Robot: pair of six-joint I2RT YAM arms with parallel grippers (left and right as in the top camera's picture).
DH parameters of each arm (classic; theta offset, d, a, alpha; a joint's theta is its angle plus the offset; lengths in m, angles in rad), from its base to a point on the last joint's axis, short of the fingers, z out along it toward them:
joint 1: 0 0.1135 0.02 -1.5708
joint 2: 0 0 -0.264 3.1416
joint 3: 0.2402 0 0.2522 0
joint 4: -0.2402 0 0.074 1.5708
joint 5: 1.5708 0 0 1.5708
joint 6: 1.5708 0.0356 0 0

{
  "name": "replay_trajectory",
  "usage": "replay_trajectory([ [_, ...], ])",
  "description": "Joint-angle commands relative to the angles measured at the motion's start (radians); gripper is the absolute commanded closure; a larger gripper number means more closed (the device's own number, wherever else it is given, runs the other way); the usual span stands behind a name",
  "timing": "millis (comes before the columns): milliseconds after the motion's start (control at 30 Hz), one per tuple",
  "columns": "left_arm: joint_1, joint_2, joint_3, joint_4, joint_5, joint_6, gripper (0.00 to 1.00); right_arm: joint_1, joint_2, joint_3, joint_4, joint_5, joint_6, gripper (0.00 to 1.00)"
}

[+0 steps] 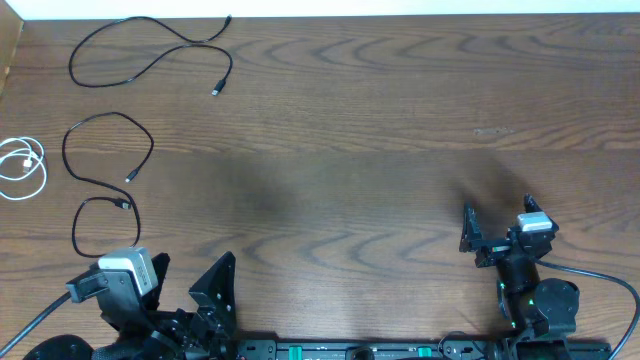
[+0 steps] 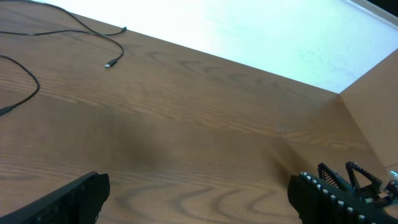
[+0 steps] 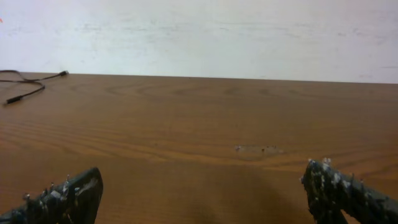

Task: Untangle cables

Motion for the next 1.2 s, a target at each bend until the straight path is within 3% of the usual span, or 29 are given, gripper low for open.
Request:
replay_trajectory([
  [0,-0.003,-0.001,-0.003,0.002,-0.006,0.013,0.04,-0.005,-0.01,-0.004,-0.004,0.013,0.011,0.01],
  [1167,-0.003,-0.001,-0.003,-0.027,-0.006,0.013,0.04,-0.01,-0.01,-0.004,-0.001,0.012,0.011,0.01],
])
